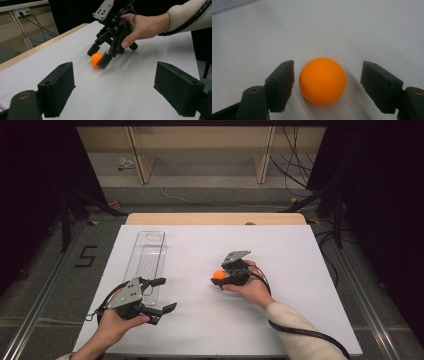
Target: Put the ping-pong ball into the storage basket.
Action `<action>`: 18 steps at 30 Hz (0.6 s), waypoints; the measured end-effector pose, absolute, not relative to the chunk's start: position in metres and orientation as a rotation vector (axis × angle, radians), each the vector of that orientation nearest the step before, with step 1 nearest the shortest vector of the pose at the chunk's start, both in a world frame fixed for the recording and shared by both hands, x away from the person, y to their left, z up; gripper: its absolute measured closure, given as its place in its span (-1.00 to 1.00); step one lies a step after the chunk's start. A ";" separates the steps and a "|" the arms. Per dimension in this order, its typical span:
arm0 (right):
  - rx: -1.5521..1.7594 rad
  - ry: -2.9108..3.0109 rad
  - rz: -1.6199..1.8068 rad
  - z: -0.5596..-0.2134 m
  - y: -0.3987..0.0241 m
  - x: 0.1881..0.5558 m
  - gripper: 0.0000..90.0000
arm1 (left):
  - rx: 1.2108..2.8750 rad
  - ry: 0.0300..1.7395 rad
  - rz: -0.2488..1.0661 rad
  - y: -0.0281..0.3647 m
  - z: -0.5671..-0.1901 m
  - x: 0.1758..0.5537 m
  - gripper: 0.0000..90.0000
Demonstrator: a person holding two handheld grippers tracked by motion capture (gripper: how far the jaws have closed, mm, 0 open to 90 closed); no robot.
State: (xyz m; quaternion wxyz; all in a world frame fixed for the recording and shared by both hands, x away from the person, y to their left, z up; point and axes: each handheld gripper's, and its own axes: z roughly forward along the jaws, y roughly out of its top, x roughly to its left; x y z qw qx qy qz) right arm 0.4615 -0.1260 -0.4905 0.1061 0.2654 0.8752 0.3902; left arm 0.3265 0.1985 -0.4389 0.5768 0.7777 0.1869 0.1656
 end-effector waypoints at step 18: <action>0.744 2.609 1.142 -0.493 -0.124 0.461 0.13 | 1.821 0.437 0.386 0.198 -0.439 0.326 -0.65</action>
